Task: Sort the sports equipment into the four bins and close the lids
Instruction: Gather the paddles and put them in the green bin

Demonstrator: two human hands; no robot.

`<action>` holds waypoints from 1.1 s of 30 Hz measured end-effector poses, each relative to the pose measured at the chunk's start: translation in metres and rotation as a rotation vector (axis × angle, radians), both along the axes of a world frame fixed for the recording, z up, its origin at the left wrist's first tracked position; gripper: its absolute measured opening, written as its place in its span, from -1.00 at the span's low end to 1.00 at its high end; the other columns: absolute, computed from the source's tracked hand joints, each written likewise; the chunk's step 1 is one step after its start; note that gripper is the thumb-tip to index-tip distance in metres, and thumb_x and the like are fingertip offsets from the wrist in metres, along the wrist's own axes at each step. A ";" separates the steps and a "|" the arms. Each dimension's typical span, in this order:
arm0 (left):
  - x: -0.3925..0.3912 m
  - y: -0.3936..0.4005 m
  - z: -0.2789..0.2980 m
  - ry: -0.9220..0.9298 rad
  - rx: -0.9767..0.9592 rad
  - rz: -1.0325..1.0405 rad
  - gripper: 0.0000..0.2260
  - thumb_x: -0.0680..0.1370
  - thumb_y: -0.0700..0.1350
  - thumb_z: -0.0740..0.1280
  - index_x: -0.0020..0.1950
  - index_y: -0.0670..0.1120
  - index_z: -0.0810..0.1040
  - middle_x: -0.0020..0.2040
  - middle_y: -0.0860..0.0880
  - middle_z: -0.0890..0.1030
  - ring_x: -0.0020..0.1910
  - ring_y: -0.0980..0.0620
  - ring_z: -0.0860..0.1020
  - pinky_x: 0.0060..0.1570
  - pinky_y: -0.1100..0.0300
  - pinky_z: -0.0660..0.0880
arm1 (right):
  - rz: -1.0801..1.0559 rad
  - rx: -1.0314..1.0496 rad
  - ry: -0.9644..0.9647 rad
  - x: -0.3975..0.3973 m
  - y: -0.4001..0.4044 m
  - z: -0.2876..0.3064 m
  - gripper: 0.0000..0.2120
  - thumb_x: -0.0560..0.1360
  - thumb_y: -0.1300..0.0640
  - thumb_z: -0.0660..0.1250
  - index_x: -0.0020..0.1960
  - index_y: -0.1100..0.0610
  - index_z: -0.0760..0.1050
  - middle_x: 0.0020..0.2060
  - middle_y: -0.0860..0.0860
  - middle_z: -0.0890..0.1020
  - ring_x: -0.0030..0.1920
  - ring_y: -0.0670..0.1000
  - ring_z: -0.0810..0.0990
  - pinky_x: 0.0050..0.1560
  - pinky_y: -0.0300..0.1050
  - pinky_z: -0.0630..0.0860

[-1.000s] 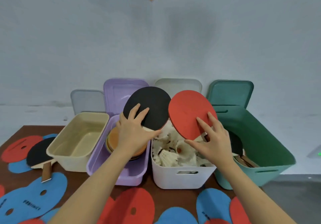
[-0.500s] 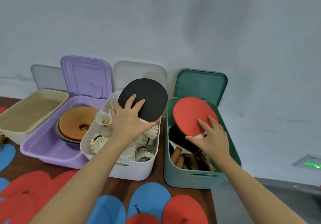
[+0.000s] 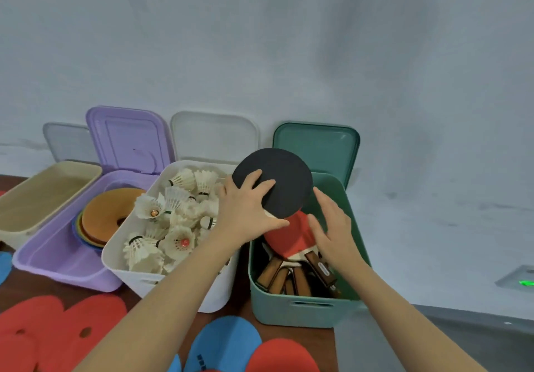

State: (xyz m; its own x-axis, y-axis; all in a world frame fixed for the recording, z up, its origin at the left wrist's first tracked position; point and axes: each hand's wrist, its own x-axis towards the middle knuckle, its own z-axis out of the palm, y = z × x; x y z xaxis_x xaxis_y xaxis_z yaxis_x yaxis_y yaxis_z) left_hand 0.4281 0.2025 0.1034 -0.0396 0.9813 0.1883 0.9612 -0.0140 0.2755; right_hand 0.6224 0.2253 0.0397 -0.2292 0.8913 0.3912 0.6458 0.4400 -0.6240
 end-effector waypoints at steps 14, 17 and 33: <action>0.035 0.021 -0.049 -0.049 -0.284 -0.138 -0.33 0.43 0.33 0.23 0.48 0.15 0.16 0.53 0.01 0.06 0.46 -0.24 0.04 0.40 -0.12 0.04 | -0.169 -0.213 -0.624 0.023 0.001 -0.003 -0.53 0.63 -0.01 -0.04 0.52 -0.01 0.01 0.52 0.01 0.07 0.48 0.05 0.07 0.41 0.02 0.00; 0.023 0.016 -0.051 0.113 -0.210 -0.194 -0.44 0.54 0.23 0.15 0.49 0.10 0.15 0.53 -0.03 0.08 0.49 -0.14 0.01 0.41 -0.07 0.01 | -0.153 -0.229 -0.681 0.024 -0.008 -0.013 -0.53 0.63 -0.03 -0.02 0.52 -0.03 0.02 0.52 -0.03 0.05 0.49 0.06 0.06 0.42 0.04 0.00; -0.091 -0.080 -0.047 0.046 0.052 -0.040 -0.53 0.52 0.16 0.04 0.38 0.04 0.37 0.40 0.03 0.36 0.35 -0.05 0.31 0.26 0.03 0.19 | 0.033 -0.011 -0.338 -0.089 -0.054 -0.001 -0.61 0.56 0.01 0.10 0.34 0.06 0.42 0.27 -0.01 0.49 0.24 0.09 0.44 0.20 0.02 0.30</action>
State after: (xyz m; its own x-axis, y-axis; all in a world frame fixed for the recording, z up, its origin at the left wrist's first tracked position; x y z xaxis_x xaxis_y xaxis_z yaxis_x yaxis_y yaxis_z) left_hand 0.3374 0.1222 0.0564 0.0095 0.9708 0.2396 0.9711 -0.0661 0.2294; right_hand 0.5336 0.1715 0.0386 -0.3726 0.8852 0.2785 0.8026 0.4581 -0.3822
